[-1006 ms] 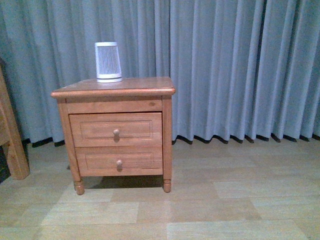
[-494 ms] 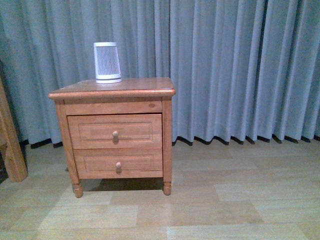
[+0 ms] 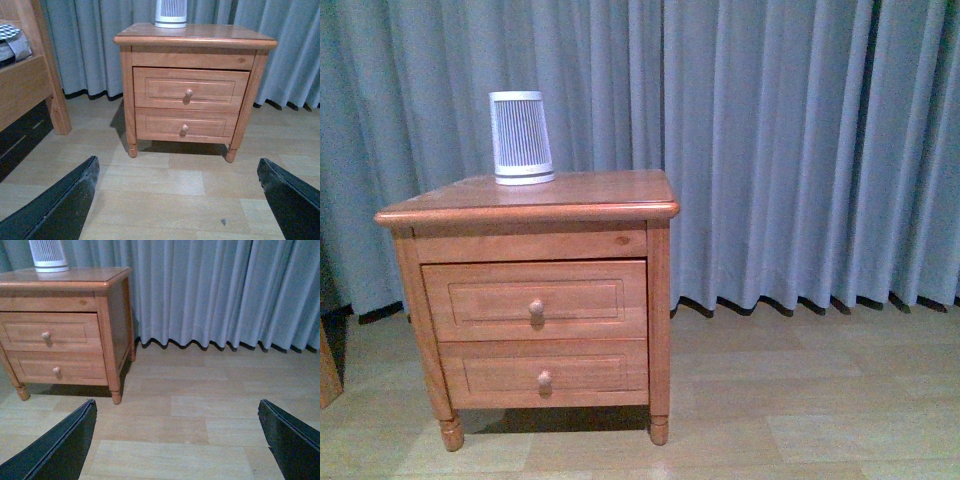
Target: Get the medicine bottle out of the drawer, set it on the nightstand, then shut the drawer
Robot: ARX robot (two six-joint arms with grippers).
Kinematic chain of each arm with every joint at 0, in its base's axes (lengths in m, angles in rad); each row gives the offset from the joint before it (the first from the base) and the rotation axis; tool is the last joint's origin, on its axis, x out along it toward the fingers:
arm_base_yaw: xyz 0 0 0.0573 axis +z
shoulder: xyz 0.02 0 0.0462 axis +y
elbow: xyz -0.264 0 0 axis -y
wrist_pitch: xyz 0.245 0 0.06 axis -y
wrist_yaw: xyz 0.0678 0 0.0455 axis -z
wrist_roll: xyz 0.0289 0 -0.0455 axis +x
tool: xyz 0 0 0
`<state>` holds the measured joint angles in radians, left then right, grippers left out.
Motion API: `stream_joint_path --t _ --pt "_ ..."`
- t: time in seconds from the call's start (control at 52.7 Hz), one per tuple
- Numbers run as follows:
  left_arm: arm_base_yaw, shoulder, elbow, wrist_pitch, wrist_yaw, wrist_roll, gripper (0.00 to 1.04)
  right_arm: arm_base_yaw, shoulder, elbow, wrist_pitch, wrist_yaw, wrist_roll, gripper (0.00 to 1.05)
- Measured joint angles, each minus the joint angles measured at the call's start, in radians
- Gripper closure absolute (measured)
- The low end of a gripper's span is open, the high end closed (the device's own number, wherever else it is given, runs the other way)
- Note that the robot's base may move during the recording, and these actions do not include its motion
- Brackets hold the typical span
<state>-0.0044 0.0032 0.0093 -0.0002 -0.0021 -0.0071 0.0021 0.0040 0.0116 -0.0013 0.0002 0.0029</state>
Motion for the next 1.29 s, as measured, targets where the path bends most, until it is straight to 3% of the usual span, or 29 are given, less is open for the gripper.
stream_joint_path --t 0.74,0.835,0.911,1.025,1.177,1.291 --pt "0.000 0.000 0.000 0.000 0.001 0.000 0.07 0.000 0.000 0.000 0.000 0.000 0.000 0.07" --pt "0.012 0.135 0.058 -0.111 0.021 -0.055 0.07 0.000 0.000 0.000 0.000 0.000 0.000 0.07" --pt "0.027 0.303 0.070 -0.011 0.035 -0.068 0.07 0.000 0.000 0.000 0.000 0.000 0.000 0.07" --pt "0.020 0.620 0.099 0.297 0.023 -0.050 0.07 0.000 -0.001 0.000 0.000 0.000 0.000 0.07" --pt "-0.029 1.045 0.190 0.666 -0.026 -0.004 0.07 0.000 -0.001 0.000 0.000 0.000 0.000 0.07" --pt "-0.071 1.321 0.298 0.832 -0.065 0.034 0.07 0.000 0.000 0.000 0.000 0.000 0.000 0.07"
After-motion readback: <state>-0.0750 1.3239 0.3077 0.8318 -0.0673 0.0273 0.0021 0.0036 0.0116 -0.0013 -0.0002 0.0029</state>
